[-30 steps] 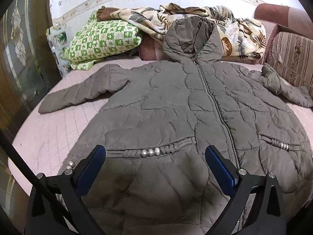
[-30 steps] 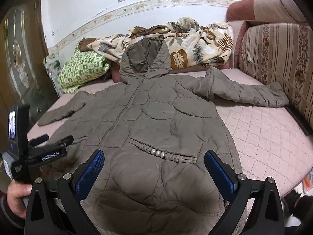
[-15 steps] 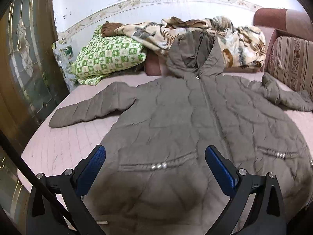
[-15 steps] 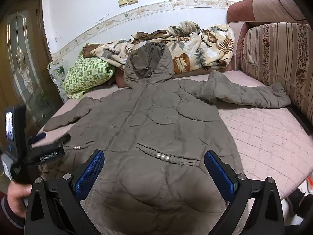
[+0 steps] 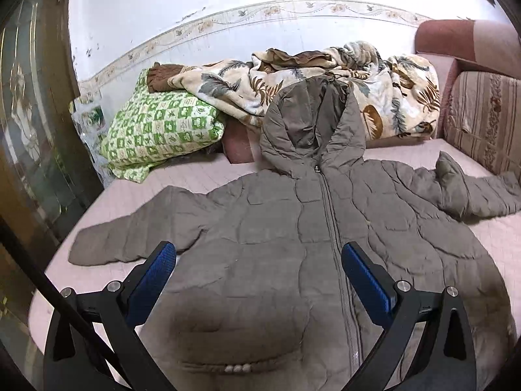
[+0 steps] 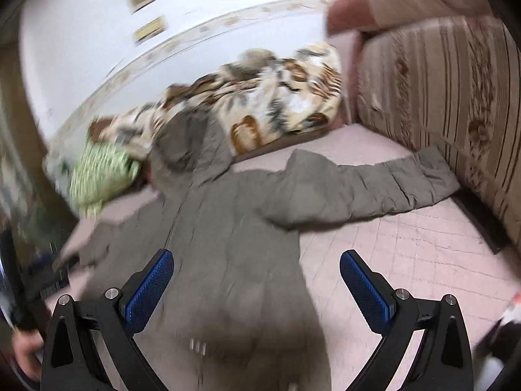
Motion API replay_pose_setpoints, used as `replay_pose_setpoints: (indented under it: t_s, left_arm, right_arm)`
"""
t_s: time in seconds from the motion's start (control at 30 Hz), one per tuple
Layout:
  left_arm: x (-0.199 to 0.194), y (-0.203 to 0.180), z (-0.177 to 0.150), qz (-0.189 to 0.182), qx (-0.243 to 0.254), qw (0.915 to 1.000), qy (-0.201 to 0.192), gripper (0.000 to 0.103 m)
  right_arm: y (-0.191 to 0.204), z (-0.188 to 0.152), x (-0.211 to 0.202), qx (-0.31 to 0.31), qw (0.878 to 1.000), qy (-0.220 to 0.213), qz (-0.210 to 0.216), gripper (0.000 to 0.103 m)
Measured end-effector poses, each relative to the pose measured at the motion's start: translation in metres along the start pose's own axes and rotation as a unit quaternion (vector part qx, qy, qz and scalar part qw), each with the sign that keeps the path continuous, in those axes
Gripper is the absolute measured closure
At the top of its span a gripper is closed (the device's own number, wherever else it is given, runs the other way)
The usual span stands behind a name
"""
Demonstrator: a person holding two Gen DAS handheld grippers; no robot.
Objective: Fold large clothes
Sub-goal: 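Reach the right gripper to the jacket sleeve cuff and grasp it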
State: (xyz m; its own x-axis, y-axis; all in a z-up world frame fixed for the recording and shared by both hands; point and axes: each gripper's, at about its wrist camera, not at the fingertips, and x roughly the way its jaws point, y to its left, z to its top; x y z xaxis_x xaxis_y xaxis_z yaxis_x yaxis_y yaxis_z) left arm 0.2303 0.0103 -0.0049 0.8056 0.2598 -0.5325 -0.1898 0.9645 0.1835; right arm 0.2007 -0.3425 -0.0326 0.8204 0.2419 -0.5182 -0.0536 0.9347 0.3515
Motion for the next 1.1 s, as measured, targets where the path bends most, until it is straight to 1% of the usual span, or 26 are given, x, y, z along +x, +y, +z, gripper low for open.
replay_pose_setpoints:
  t_s: [0.03,0.1,0.17,0.23,0.33,0.4,0.47,0.53,0.6,0.67,0.7,0.73,0.77,0.83,0.9,0.97,1.03,1.1]
  left_arm:
    - [0.004,0.0,-0.004,-0.004,-0.007,1.0,0.003,0.002]
    - [0.014,-0.001,-0.007,-0.017,-0.013,0.9993,0.031,0.002]
    - [0.021,-0.002,-0.008,-0.036,-0.021,0.9979,0.05,0.002]
    - [0.021,-0.005,-0.008,-0.039,-0.014,0.9981,0.046,0.002]
    - [0.019,-0.014,-0.009,-0.044,-0.002,0.9981,0.044,0.002]
    - [0.016,-0.018,-0.01,-0.049,-0.003,0.9979,0.043,0.002]
    - [0.016,-0.027,-0.011,-0.053,0.007,0.9977,0.042,0.002]
    - [0.018,-0.036,-0.013,-0.053,0.02,0.9975,0.044,0.002]
    - [0.021,-0.043,-0.015,-0.052,0.027,0.9971,0.047,0.002]
    - [0.025,-0.047,-0.017,-0.05,0.03,0.9969,0.053,0.002]
    - [0.027,-0.047,-0.018,-0.048,0.03,0.9969,0.056,0.002]
    - [0.028,-0.047,-0.019,-0.046,0.028,0.997,0.055,0.002]
    - [0.029,-0.045,-0.019,-0.042,0.026,0.9973,0.055,0.002]
    - [0.03,-0.041,-0.02,-0.034,0.02,0.9978,0.054,0.002]
    - [0.03,-0.036,-0.02,-0.032,0.012,0.9979,0.054,0.002]
    - [0.031,-0.029,-0.02,-0.028,0.002,0.9981,0.055,0.002]
    - [0.031,-0.025,-0.019,-0.027,-0.004,0.9981,0.055,0.002]
    - [0.03,-0.022,-0.019,-0.028,-0.007,0.9981,0.054,0.002]
  right_arm:
    - [-0.016,0.012,0.01,0.022,1.0,-0.001,-0.004,0.0]
    - [-0.042,0.025,0.022,0.053,0.998,0.003,-0.019,0.0]
    - [-0.09,0.035,0.032,0.122,0.992,-0.004,-0.026,0.0]
    - [-0.133,0.038,0.038,0.179,0.982,-0.003,-0.051,0.002]
    - [-0.189,0.039,0.044,0.252,0.965,-0.008,-0.071,0.012]
    - [-0.214,0.04,0.045,0.284,0.956,-0.014,-0.074,0.013]
    - [-0.22,0.042,0.043,0.289,0.954,-0.017,-0.084,0.013]
    - [-0.207,0.043,0.045,0.268,0.96,-0.008,-0.087,0.013]
    - [-0.176,0.044,0.05,0.223,0.972,0.003,-0.072,0.013]
    - [-0.124,0.044,0.055,0.14,0.988,0.011,-0.063,0.013]
    - [-0.104,0.042,0.055,0.109,0.992,0.01,-0.062,0.013]
    - [-0.059,0.037,0.055,0.045,0.998,0.006,-0.051,0.013]
    - [-0.027,0.032,0.055,0.001,0.999,0.003,-0.039,0.013]
    - [0.026,0.02,0.055,-0.07,0.997,-0.002,-0.018,0.013]
    - [0.074,0.001,0.056,-0.14,0.99,0.001,0.004,0.013]
    - [0.104,-0.016,0.062,-0.19,0.981,0.017,0.035,0.013]
    - [0.121,-0.033,0.065,-0.219,0.974,0.025,0.044,0.013]
    - [0.125,-0.039,0.067,-0.226,0.972,0.03,0.051,0.013]
